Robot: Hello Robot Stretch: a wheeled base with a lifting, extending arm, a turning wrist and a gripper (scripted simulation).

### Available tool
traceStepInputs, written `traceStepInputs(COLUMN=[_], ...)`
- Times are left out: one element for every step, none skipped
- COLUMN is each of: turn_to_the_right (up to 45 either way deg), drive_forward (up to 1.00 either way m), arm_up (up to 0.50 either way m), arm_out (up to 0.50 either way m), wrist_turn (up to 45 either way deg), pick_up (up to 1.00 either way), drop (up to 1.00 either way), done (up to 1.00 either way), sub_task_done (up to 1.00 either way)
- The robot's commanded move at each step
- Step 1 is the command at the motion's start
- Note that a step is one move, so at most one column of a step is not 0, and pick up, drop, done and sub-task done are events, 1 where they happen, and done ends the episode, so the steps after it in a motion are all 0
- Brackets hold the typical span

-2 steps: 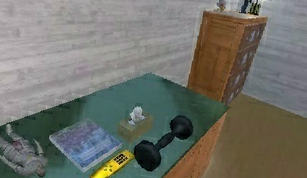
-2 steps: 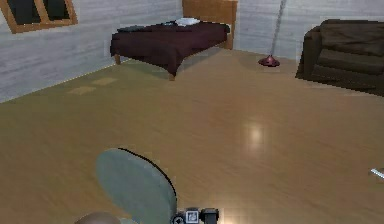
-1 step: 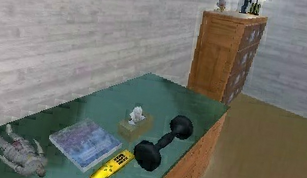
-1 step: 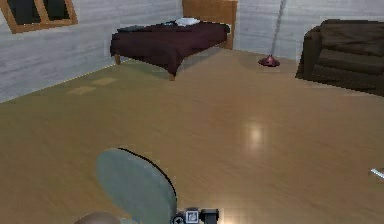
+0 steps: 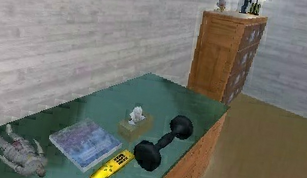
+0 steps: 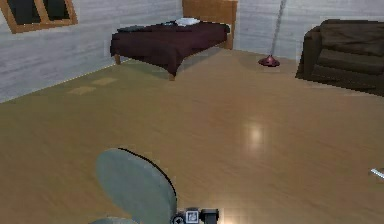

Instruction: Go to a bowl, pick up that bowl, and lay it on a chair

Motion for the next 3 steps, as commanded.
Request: traceStepInputs(turn_to_the_right=[0.0,0.0,0.0], drive_forward=[0.00,0.00,0.00], arm_up=[0.10,0.00,0.00], arm_out=[0.00,-0.08,0.00], wrist_turn=[0.0,0.0,0.0], pick_up=[0.00,0.00,0.00], drop=[0.00,0.00,0.00], done=[0.00,0.00,1.00], sub_task_done=[0.00,0.00,0.00])
